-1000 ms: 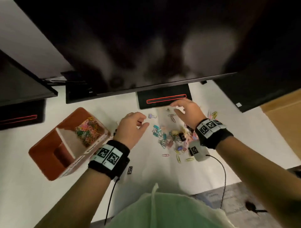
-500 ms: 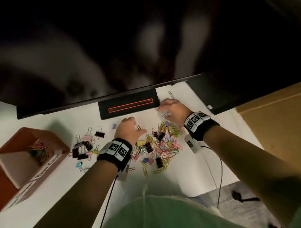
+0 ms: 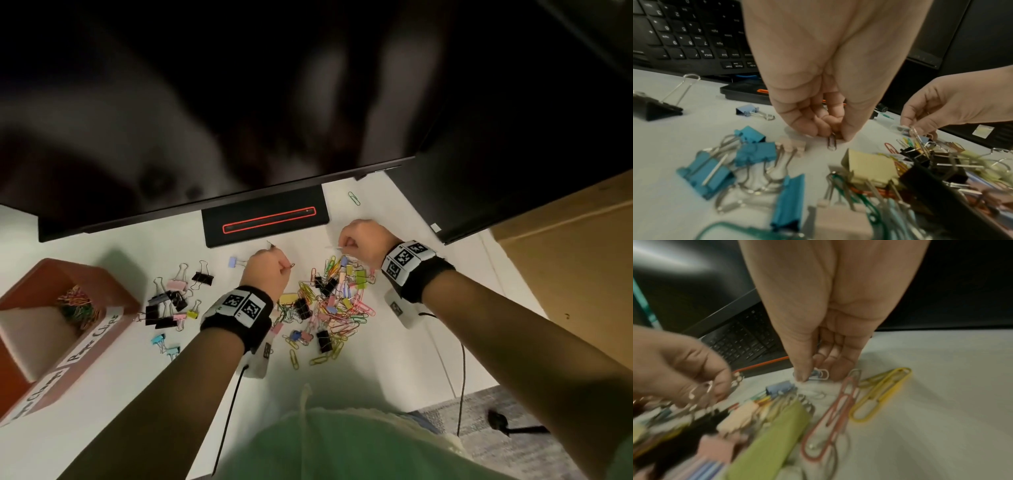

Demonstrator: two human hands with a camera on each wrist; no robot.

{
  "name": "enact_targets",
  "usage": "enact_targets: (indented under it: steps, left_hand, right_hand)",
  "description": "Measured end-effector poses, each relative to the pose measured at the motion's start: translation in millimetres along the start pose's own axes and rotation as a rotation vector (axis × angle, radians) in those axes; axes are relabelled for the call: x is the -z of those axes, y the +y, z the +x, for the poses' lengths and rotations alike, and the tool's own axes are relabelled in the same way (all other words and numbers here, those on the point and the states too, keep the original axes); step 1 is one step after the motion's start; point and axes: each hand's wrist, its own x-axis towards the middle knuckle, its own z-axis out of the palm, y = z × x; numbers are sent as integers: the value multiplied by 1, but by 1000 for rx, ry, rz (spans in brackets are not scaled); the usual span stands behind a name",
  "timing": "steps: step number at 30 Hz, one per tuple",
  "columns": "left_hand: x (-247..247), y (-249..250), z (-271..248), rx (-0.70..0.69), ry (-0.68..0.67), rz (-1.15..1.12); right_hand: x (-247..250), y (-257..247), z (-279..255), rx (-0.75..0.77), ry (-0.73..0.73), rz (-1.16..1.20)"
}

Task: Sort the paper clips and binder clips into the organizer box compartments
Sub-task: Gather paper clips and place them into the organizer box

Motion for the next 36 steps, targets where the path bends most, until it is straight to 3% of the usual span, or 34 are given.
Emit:
enact_targets:
  steps: [6, 10, 17, 26, 28, 32, 36]
  left_hand:
    - [19, -8, -8, -9, 140, -109]
    - [29, -17, -13, 0, 121, -154]
    - [17, -25, -9, 48, -47, 41]
    - [9, -25, -9, -77, -3, 205]
    - [7, -25, -11, -87, -31, 277]
    - [7, -22, -13, -107, -45, 202]
    - [8, -9, -13, -266, -46, 69]
  right_hand:
    - [18, 19, 10, -120, 303, 161]
    - [21, 22, 31, -177, 343, 168]
    - [22, 16, 46, -237, 255, 100]
    - [25, 13, 42, -207, 154, 88]
    - [24, 10, 38, -169, 96, -3]
    - [21, 4, 24, -42, 25, -42]
    - [16, -10, 14, 141, -49, -17]
